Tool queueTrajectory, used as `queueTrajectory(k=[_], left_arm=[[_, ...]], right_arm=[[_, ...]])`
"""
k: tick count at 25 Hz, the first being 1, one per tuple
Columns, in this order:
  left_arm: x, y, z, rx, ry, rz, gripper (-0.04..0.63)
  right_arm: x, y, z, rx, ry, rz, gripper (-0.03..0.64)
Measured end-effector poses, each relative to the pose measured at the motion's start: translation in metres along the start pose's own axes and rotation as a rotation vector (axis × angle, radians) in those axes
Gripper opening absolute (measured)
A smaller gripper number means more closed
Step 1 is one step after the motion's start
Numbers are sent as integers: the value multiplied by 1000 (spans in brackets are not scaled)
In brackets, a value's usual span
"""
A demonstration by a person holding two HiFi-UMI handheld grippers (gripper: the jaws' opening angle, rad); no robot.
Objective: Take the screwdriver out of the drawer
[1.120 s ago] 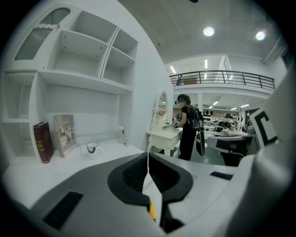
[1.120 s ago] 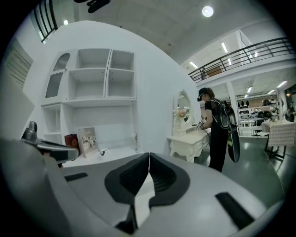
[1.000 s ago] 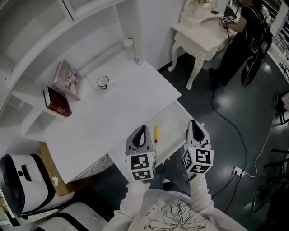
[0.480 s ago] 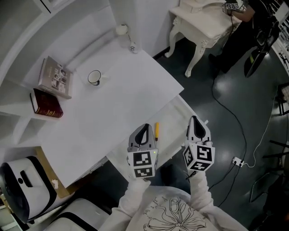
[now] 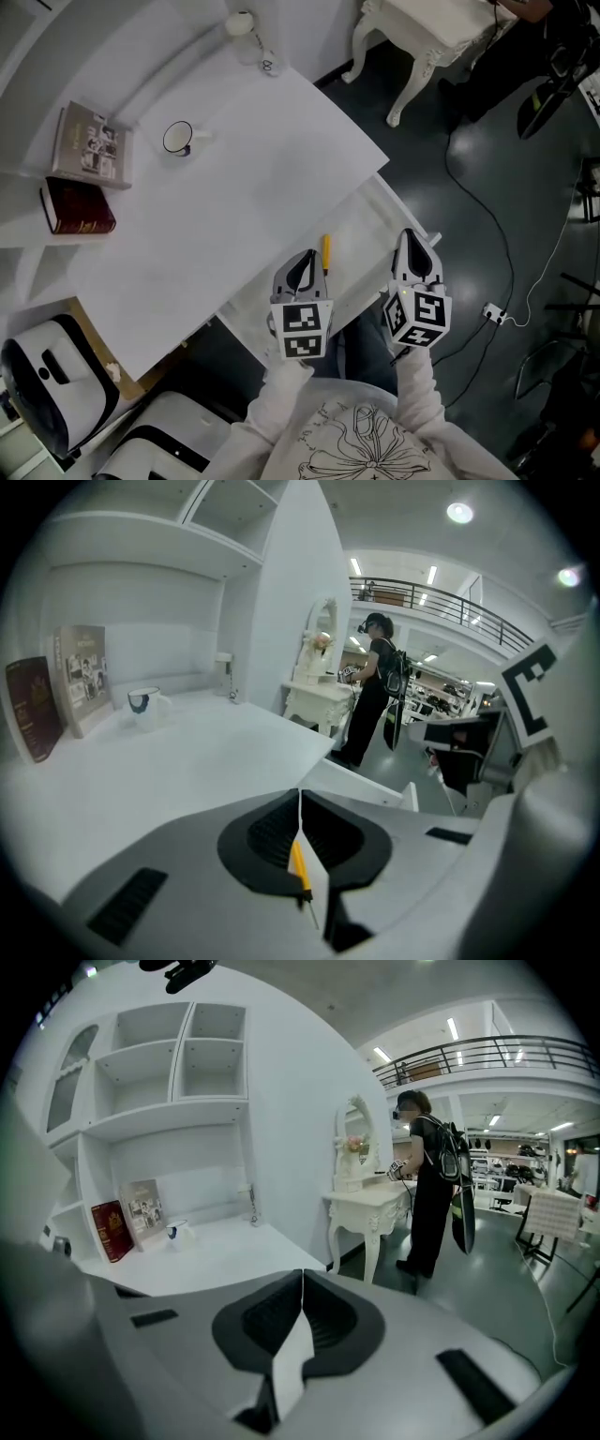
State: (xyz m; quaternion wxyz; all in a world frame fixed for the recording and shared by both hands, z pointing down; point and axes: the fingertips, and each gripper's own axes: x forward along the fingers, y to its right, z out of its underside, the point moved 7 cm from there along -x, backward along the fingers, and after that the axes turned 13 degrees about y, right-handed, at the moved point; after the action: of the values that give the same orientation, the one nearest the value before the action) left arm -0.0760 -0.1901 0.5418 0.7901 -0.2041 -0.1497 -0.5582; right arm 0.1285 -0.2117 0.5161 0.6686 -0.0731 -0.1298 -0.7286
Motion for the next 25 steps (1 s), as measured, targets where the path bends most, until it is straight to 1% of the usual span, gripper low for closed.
queueTrajectory(k=[6, 9, 17, 18, 19, 20, 22, 23, 25], left_arm=[[19, 8, 35, -72, -110, 47, 9], [32, 10, 51, -74, -170, 55, 9], [57, 8, 102, -72, -324, 44, 12], [59, 8, 109, -76, -343, 41, 28], [62, 7, 115, -89, -362, 37, 71], [63, 7, 120, -108, -377, 30, 94], [67, 6, 127, -140, -393, 13, 95], [69, 6, 130, -144, -399, 9, 96], [74, 5, 135, -143, -415, 7, 119]], right_arm=[[5, 8, 16, 0, -46, 0, 3], [8, 13, 23, 0, -60, 0, 3], [9, 24, 37, 3, -94, 10, 3], [10, 25, 39, 2, -98, 9, 3], [10, 26, 40, 0, -101, 8, 3], [10, 27, 42, -1, -105, 7, 3], [10, 29, 45, 1, -112, 7, 3], [10, 30, 47, 2, -115, 8, 3], [10, 32, 50, 1, -123, 8, 3]])
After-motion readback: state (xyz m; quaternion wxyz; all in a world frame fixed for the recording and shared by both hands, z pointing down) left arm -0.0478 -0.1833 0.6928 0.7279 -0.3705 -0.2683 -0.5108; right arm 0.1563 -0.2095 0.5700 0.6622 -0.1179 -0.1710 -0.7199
